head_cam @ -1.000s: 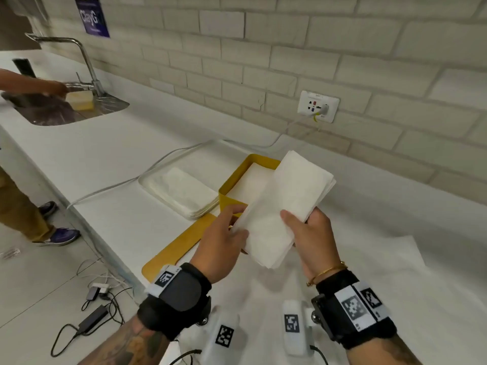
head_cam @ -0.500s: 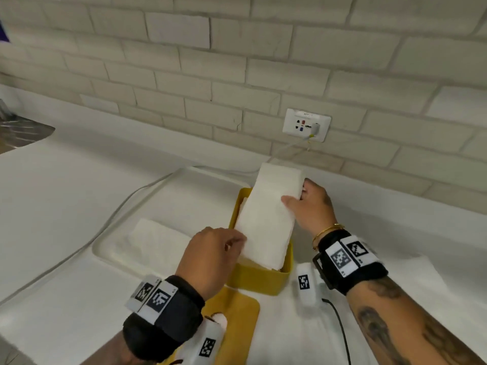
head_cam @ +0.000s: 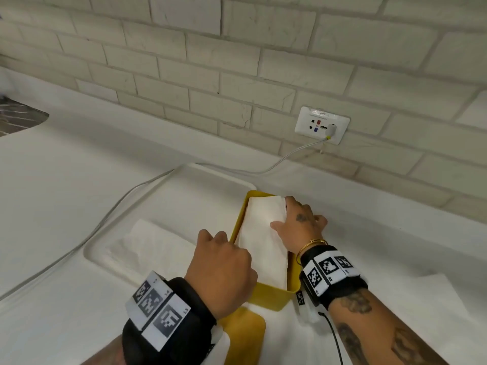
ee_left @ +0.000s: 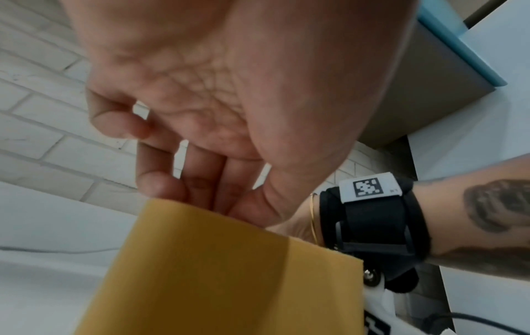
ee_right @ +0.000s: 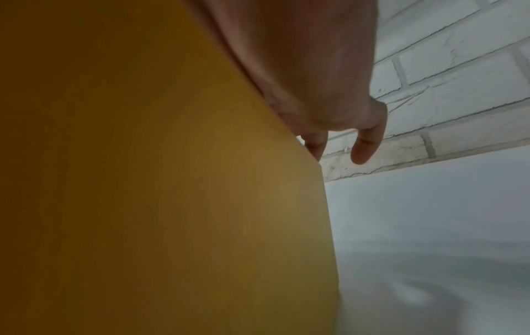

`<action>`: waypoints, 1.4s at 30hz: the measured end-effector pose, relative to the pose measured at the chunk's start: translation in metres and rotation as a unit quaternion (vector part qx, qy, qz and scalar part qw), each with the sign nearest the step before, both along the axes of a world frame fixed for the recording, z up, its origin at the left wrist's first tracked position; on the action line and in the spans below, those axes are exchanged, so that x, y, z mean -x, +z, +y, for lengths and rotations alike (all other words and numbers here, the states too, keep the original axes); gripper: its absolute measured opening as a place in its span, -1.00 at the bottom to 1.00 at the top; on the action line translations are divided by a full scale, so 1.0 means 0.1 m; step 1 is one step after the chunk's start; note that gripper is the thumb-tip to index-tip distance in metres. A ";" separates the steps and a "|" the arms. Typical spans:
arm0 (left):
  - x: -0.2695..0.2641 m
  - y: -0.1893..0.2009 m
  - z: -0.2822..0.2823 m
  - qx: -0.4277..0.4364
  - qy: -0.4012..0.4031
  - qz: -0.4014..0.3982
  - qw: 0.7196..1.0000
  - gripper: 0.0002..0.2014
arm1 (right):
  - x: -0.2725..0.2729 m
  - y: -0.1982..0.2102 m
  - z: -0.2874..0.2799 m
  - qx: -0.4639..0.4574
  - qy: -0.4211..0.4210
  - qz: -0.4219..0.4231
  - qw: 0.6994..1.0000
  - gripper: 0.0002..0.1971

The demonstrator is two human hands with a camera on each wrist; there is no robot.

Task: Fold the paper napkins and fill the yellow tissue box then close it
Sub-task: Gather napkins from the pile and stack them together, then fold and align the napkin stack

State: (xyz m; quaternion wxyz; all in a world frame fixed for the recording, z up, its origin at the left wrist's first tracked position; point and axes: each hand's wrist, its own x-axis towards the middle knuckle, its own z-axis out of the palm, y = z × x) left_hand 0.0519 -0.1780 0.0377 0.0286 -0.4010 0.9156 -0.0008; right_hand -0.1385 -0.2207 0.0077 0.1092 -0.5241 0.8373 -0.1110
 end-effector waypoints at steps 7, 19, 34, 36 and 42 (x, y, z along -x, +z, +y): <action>0.02 0.05 -0.05 0.015 0.052 -0.075 0.996 -0.58 | -0.05 -0.04 -0.01 -0.027 -0.006 0.021 0.999 -0.39; -0.27 -0.13 -0.44 -0.168 0.149 0.189 0.956 -0.76 | -0.23 0.21 0.49 -0.022 0.331 -0.062 0.941 -0.70; -0.33 -0.29 -0.16 -0.190 0.127 0.275 0.934 -0.70 | -0.42 0.72 0.37 -0.238 0.270 0.027 0.933 -0.47; -0.31 -0.28 -0.15 -0.180 0.127 0.263 0.939 -0.71 | -0.42 0.86 0.34 -0.262 0.285 0.058 0.920 -0.46; -0.31 -0.31 -0.11 -0.175 0.143 0.259 0.939 -0.72 | -0.47 1.07 0.09 -0.278 0.277 0.133 0.910 -0.56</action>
